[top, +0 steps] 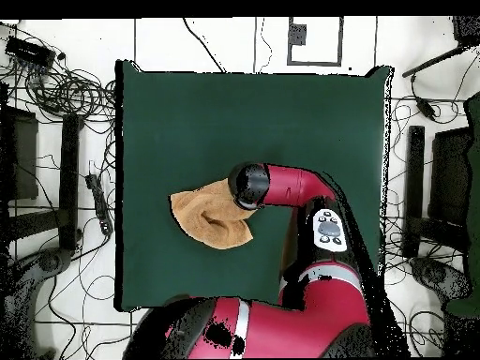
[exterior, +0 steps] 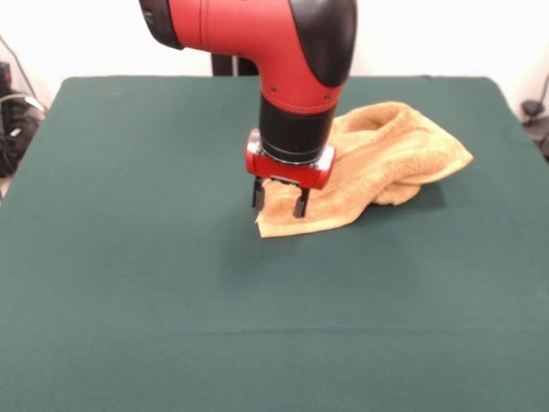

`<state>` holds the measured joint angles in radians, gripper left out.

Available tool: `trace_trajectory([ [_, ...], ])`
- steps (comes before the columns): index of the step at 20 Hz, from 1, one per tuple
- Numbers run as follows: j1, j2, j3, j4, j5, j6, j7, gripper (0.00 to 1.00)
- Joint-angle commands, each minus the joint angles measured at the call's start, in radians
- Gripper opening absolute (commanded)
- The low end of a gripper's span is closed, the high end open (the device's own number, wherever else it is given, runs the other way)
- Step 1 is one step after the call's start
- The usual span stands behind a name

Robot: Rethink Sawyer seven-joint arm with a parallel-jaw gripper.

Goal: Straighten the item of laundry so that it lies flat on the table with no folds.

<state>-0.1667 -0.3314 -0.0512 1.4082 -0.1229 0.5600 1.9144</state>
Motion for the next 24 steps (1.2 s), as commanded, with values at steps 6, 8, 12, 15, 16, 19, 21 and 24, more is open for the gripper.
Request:
trace_trajectory([
  [6, 0.033, 0.216, 0.128, 0.001, 0.052, -0.228, 0.187, 1.00],
  [8, 0.051, 0.160, 0.112, 0.037, 0.057, -0.236, 0.217, 1.00],
  [12, 0.108, 0.060, 0.078, 0.092, 0.069, -0.210, 0.265, 1.00],
  [15, 0.142, 0.045, 0.069, 0.107, 0.093, -0.243, 0.308, 1.00],
  [16, 0.150, 0.044, 0.067, 0.109, 0.102, -0.250, 0.318, 1.00],
  [19, 0.162, 0.045, 0.068, 0.114, 0.133, -0.264, 0.321, 1.00],
  [21, 0.165, 0.048, 0.070, 0.121, 0.153, -0.280, 0.317, 1.00],
  [24, 0.159, 0.069, 0.083, 0.127, 0.178, -0.324, 0.299, 1.00],
])
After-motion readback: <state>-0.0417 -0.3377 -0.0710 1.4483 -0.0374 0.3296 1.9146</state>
